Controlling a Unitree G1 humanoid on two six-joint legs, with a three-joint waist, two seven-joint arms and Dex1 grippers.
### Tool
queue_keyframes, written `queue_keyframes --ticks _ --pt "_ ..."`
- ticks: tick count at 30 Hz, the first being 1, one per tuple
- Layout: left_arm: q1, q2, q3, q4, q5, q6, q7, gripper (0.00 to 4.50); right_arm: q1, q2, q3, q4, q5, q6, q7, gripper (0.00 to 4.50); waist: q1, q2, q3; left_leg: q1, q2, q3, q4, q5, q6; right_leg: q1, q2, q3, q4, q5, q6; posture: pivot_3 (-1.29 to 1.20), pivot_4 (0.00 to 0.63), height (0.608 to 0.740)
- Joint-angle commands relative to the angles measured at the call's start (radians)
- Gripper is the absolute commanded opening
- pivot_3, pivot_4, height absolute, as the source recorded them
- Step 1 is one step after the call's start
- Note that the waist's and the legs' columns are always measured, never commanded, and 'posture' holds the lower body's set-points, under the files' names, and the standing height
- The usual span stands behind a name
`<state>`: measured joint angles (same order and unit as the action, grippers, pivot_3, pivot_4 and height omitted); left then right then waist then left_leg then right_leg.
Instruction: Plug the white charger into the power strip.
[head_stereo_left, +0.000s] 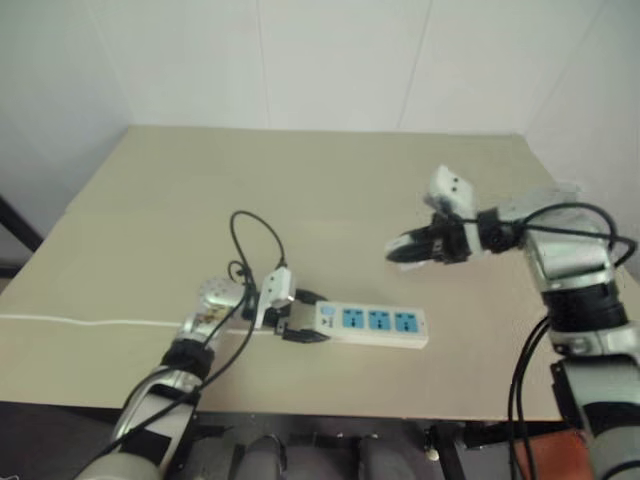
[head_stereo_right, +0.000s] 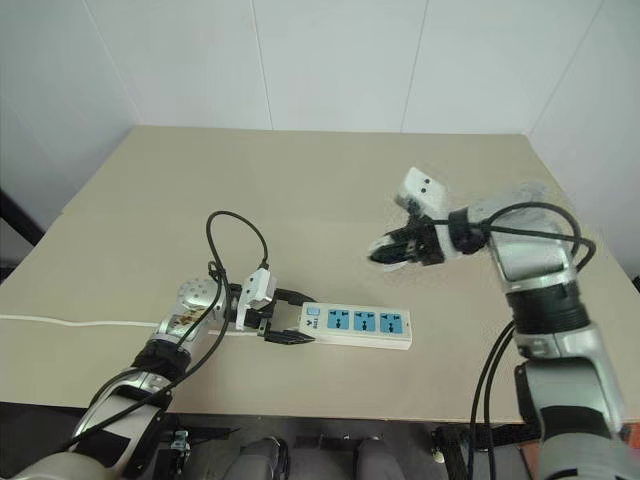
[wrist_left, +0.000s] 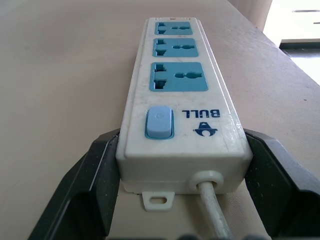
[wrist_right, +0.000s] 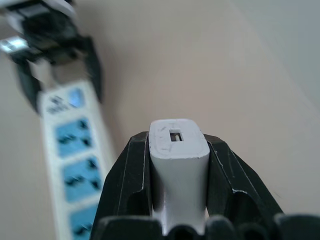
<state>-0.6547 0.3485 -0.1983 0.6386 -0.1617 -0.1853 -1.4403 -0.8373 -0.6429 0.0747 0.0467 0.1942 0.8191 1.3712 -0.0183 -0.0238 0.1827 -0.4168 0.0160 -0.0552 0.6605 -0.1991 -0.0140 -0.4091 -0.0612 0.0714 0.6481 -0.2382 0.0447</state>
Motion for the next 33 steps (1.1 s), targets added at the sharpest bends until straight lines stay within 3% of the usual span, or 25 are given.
queue_keyframes --ticks 1,8,16,33 --pt "0.032 0.02 -0.007 -0.048 -0.002 0.051 -0.001 3.24 0.113 0.102 -0.115 -0.066 0.162 -0.091 -0.028 1.11 0.0 0.0 0.0 0.001 0.0 0.0 0.0 0.0 0.0 0.002 0.0 -0.001 0.0 0.0 0.0 0.0 0.15 0.74" --pt "0.051 0.039 -0.006 -0.119 -0.019 0.112 0.001 3.24 0.229 0.219 -0.122 0.024 0.232 -0.295 -0.053 1.11 -0.006 0.0 0.0 0.004 0.0 0.0 0.0 0.0 0.0 0.004 0.0 0.0 0.0 0.0 0.0 0.0 0.15 0.74" --pt "0.066 0.061 -0.009 -0.159 -0.04 0.148 -0.021 3.24 0.244 0.291 -0.108 0.22 0.221 -0.542 -0.053 1.11 -0.021 0.0 0.0 0.004 0.0 0.0 0.0 0.0 0.0 0.004 0.0 0.0 0.0 0.0 0.0 0.0 0.15 0.74" --pt "0.096 0.074 -0.011 -0.19 -0.032 0.166 0.018 3.24 0.266 0.321 -0.053 0.251 0.239 -0.594 -0.051 1.11 -0.024 0.0 0.0 0.005 0.0 0.0 -0.001 0.0 0.0 0.004 0.0 0.0 0.0 0.0 0.0 0.0 0.15 0.74"
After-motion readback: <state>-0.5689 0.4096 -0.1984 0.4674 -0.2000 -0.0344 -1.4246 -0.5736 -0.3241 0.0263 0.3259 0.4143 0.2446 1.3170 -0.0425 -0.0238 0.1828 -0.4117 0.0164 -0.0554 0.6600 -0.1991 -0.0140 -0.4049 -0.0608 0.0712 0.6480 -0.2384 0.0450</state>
